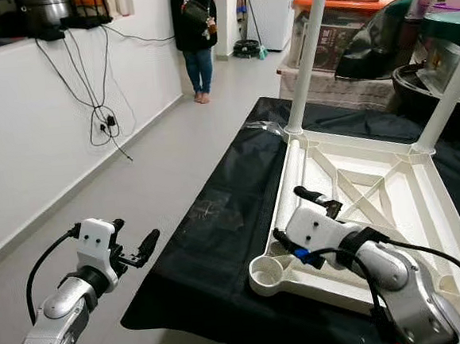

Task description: Building children table

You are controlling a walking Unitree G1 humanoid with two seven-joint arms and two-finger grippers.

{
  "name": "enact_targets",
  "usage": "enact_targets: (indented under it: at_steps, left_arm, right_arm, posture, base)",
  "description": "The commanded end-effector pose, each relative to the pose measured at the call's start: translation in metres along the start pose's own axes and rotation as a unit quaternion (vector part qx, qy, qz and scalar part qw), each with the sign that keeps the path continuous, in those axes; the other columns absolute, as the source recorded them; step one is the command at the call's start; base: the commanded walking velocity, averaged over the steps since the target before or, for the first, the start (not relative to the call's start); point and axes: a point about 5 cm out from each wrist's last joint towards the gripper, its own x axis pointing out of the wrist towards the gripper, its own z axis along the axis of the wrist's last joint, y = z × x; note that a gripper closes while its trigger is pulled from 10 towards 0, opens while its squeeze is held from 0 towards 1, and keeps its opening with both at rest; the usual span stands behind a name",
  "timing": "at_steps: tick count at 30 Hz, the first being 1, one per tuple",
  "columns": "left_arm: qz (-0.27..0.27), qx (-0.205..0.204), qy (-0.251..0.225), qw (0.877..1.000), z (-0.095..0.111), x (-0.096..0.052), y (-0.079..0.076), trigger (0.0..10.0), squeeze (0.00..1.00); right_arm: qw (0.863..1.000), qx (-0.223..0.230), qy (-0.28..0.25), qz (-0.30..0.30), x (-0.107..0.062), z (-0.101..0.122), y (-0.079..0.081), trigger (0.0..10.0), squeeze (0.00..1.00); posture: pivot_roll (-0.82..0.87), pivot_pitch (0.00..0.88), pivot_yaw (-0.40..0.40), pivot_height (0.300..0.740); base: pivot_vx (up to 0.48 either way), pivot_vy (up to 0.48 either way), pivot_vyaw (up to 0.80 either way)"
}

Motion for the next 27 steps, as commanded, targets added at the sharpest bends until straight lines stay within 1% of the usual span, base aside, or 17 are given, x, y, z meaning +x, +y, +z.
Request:
enact_targets:
  at_steps: [1,2,3,4,5,6,9,11,12,14,16,20,22,23,26,27]
  left_arm:
    - [-0.001,0.000,-0.001,1.000,0.000,0.001,-0.001,10.0,0.00]
    - [0.000,0.001,-0.001,1.000,-0.001,0.001,0.000,10.0,0.00]
    - [0.001,0.001,0.000,1.000,-0.002,0.000,0.001,10.0,0.00]
    - [0.001,0.001,0.000,1.000,-0.002,0.000,0.001,10.0,0.00]
    - [0.003,0.002,0.000,1.000,-0.002,0.000,0.000,10.0,0.00]
    - [0.003,0.002,0.000,1.000,-0.002,0.000,0.000,10.0,0.00]
    - [0.004,0.002,0.000,1.000,-0.002,0.001,-0.001,10.0,0.00]
    - [0.005,0.000,-0.002,1.000,-0.002,0.001,-0.001,10.0,0.00]
    - [0.005,0.000,-0.002,1.000,-0.002,0.001,-0.001,10.0,0.00]
    - [0.006,-0.001,-0.003,1.000,-0.002,0.002,-0.002,10.0,0.00]
    - [0.007,-0.001,-0.003,1.000,-0.002,0.003,-0.003,10.0,0.00]
    - [0.007,-0.002,-0.004,1.000,-0.003,0.003,-0.003,10.0,0.00]
    - [0.008,-0.002,-0.002,1.000,-0.004,0.002,-0.002,10.0,0.00]
    - [0.008,-0.002,-0.002,1.000,-0.004,0.002,-0.002,10.0,0.00]
    - [0.008,-0.001,0.000,1.000,-0.005,0.002,-0.002,10.0,0.00]
    - [0.008,-0.001,0.000,1.000,-0.005,0.002,-0.002,10.0,0.00]
  right_arm:
    - [0.998,0.024,0.026,0.047,0.003,-0.003,0.017,10.0,0.00]
    - [0.997,0.036,0.035,0.063,0.004,-0.004,0.024,10.0,0.00]
    - [0.996,0.042,0.039,0.070,0.004,-0.004,0.028,10.0,0.00]
    - [0.996,0.042,0.039,0.070,0.004,-0.004,0.028,10.0,0.00]
    - [0.993,0.051,0.065,0.083,0.005,-0.010,0.035,10.0,0.00]
    - [0.993,0.051,0.065,0.083,0.005,-0.010,0.035,10.0,0.00]
    - [0.991,0.051,0.091,0.087,0.005,-0.017,0.037,10.0,0.00]
    - [0.991,0.063,0.094,0.072,0.007,-0.016,0.033,10.0,0.00]
    - [0.991,0.063,0.094,0.072,0.007,-0.016,0.033,10.0,0.00]
    - [0.992,0.070,0.095,0.043,0.013,-0.013,0.026,10.0,0.00]
    - [0.992,0.071,0.095,0.034,0.014,-0.012,0.024,10.0,0.00]
    - [0.992,0.078,0.096,0.026,0.015,-0.008,0.018,10.0,0.00]
    - [0.991,0.097,0.092,0.025,0.012,-0.004,0.010,10.0,0.00]
    - [0.991,0.097,0.092,0.025,0.012,-0.004,0.010,10.0,0.00]
    - [0.990,0.099,0.096,0.023,0.009,-0.005,0.002,10.0,0.00]
    - [0.990,0.099,0.096,0.023,0.009,-0.005,0.002,10.0,0.00]
  posture:
    - [0.02,0.000,-0.068,0.740]
    - [0.02,0.000,-0.069,0.740]
    - [0.02,0.000,-0.069,0.740]
    - [0.02,0.000,-0.069,0.740]
    - [0.02,0.000,-0.075,0.740]
    - [0.02,0.000,-0.075,0.740]
    - [0.02,0.000,-0.078,0.740]
    - [0.02,0.000,-0.079,0.740]
    - [0.02,0.000,-0.079,0.740]
    - [0.02,0.000,-0.083,0.740]
    - [0.02,0.000,-0.084,0.740]
    - [0.01,0.000,-0.085,0.740]
    - [0.01,0.000,-0.086,0.740]
    - [0.01,0.000,-0.086,0.740]
    - [0.00,0.000,-0.088,0.740]
    - [0.00,0.000,-0.088,0.740]
  base:
    - [0.000,0.000,0.00]
    - [0.000,0.000,0.00]
    - [0.000,0.000,0.00]
    - [0.000,0.000,0.00]
    - [0.000,0.000,0.00]
    - [0.000,0.000,0.00]
    - [0.000,0.000,0.00]
    - [0.000,0.000,0.00]
    - [0.000,0.000,0.00]
    - [0.000,0.000,0.00]
    - [0.000,0.000,0.00]
    - [0.000,0.000,0.00]
    - [0.000,0.000,0.00]
    - [0.000,0.000,0.00]
    - [0.000,0.000,0.00]
    - [0.000,0.000,0.00]
